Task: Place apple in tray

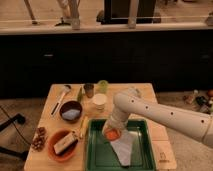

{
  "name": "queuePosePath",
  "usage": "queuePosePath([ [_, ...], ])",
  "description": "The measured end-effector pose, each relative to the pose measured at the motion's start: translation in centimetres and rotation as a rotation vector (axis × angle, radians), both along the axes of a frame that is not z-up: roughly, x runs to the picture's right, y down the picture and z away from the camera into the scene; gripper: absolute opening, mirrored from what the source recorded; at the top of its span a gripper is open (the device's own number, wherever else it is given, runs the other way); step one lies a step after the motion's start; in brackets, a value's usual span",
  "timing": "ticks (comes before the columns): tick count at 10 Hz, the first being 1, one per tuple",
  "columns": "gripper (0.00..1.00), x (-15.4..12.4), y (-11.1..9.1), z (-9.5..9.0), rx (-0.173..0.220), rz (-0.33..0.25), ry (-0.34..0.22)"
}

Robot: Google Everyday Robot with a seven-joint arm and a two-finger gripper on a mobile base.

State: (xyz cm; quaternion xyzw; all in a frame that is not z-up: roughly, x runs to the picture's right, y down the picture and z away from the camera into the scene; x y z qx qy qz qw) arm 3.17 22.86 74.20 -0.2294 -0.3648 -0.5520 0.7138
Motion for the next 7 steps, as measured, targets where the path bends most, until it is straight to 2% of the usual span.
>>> queuePosePath([
  [4, 0.52, -0.06, -0.25, -0.20, 0.005, 0.019, -0.023],
  [7, 0.78, -0.09, -0.34, -0.28, 0.008, 0.033, -0.048],
])
